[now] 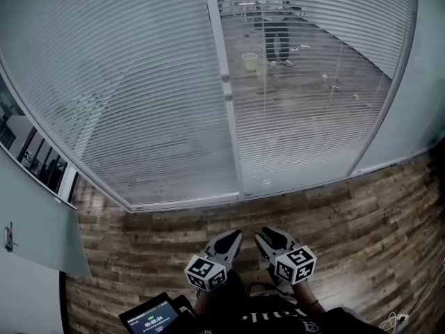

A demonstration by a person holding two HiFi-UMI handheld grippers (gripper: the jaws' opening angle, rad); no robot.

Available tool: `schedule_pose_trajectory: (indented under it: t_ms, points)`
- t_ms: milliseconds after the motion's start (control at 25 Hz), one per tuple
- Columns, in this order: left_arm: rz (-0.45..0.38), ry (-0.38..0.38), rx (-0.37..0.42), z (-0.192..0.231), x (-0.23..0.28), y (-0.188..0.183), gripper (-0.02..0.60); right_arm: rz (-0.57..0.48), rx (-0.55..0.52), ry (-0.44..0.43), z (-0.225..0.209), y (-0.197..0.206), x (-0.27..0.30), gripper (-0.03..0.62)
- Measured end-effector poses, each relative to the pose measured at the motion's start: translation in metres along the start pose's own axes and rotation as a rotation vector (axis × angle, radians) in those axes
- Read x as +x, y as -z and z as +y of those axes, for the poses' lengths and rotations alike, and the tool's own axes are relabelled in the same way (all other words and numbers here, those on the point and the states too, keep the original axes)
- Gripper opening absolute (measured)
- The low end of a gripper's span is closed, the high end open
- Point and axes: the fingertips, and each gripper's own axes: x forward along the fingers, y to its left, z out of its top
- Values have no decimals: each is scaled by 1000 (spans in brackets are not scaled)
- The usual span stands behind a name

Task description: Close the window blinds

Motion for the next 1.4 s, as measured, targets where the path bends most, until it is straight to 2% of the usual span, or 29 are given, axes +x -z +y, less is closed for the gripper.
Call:
schedule_pose_trajectory:
  t_ms: [280,520,920,1040,1160,1280,1400]
  points:
    - [-27,63,50,111,13,-65,5,-73,-8,55,2,-54,114,137]
    - [-51,70,37,190,16,-89,5,-122,-12,105,-8,-87,183,137]
    - [-35,92,-17,228,67,-94,5,-214,-128,164,-70,-189,246,137]
    - [-41,74,-13,240,87,-102,5,-257,-120,160,-92,-229,268,137]
    - [-72,39,-3,259,107,-120,5,-255,-95,177,-117,-256,301,137]
    - [-111,7,4,277,121,-138,5,-257,-59,207,-141,-278,333,137]
    - [-114,-23,2,288,134,-143,5,-256,-48,258,-166,-297,359,137]
